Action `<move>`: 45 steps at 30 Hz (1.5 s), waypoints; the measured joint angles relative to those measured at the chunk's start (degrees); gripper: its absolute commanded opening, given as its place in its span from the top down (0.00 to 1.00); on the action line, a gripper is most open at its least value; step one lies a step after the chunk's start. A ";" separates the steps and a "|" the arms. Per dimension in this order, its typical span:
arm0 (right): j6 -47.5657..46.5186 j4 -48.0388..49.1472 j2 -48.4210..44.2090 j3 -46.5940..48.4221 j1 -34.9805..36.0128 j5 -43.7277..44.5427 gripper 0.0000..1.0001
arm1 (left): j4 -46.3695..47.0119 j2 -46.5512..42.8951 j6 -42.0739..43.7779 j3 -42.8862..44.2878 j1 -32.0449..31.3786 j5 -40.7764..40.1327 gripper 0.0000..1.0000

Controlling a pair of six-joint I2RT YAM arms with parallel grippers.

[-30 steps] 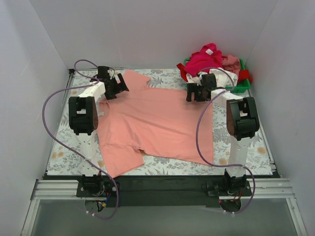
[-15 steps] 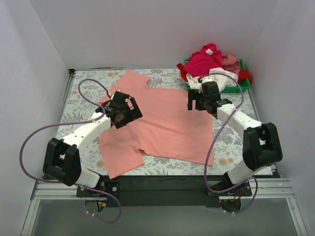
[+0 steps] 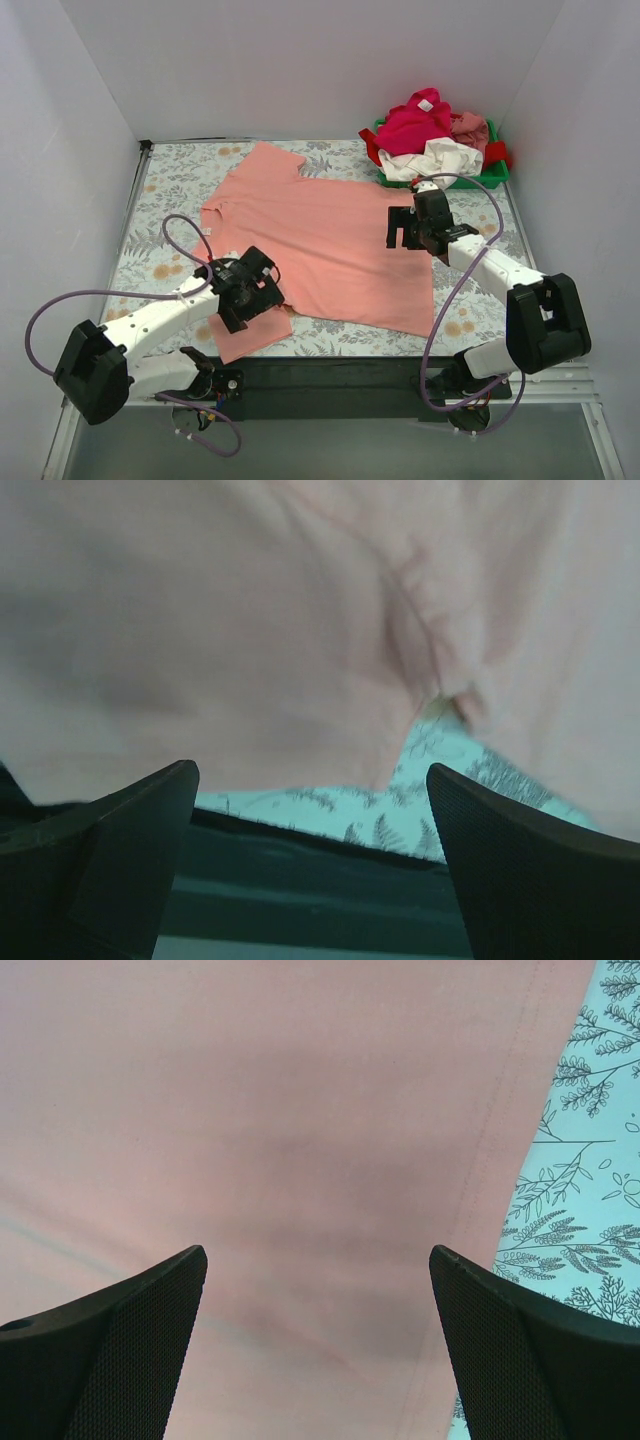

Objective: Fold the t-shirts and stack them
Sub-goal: Fold the tshirt

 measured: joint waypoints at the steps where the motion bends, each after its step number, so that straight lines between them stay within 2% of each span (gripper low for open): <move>1: 0.11 -0.11 -0.15 -0.11 0.02 0.00 0.02 | -1.51 0.00 -1.53 -0.17 -1.68 -0.04 0.02; 4: 0.48 -0.20 -0.31 -0.59 0.02 0.07 0.02 | -5.97 0.00 -4.66 -0.17 -8.46 0.11 0.02; 7: 0.63 -0.57 -0.31 -0.87 0.02 0.09 0.02 | -10.97 0.24 -6.08 -0.20 -12.13 -0.09 0.04; 11: 0.63 -0.96 -0.37 -1.79 0.02 0.57 0.02 | -15.02 0.28 -6.97 -1.75 -12.68 -1.77 0.08; 17: 0.55 -1.20 -1.01 -2.40 0.11 1.22 0.02 | -15.19 2.54 -7.54 -3.54 -12.68 -5.38 0.15; 20: 0.52 -1.20 -1.46 -2.40 0.11 1.38 0.02 | -15.28 7.45 -8.00 -3.41 -12.68 -6.38 0.28; 22: 0.50 -1.20 -1.73 -2.43 0.11 1.40 0.02 | -14.67 8.48 -7.80 -2.80 -12.68 -6.58 0.34; 25: 0.50 -1.22 -1.86 -2.43 0.11 1.62 0.02 | -12.74 7.48 -7.93 -3.80 -12.68 -6.10 0.41; 30: 0.52 -1.22 -1.90 -2.43 0.11 2.10 0.02 | -9.53 4.50 -8.37 -5.99 -12.68 -5.40 0.63; 33: 0.59 -1.42 -2.49 -2.58 0.11 2.97 0.02 | -7.37 3.17 -8.55 -7.02 -12.68 -4.87 0.73; 36: 0.87 -2.12 -3.56 -2.60 0.11 3.96 0.02 | -6.27 2.47 -8.59 -7.65 -12.68 -4.63 0.87; 37: 1.05 -2.62 -4.09 -2.62 0.11 4.20 0.02 | -6.40 2.40 -8.46 -7.72 -12.68 -4.66 1.00; 42: 3.02 -6.25 -8.50 -3.52 0.50 4.83 0.02 | -7.23 1.73 -8.35 -7.69 -12.68 -4.87 1.00; 45: 5.11 -9.51 -12.98 -6.69 3.17 5.33 0.02 | -8.39 1.07 -8.33 -7.69 -12.68 -5.77 1.00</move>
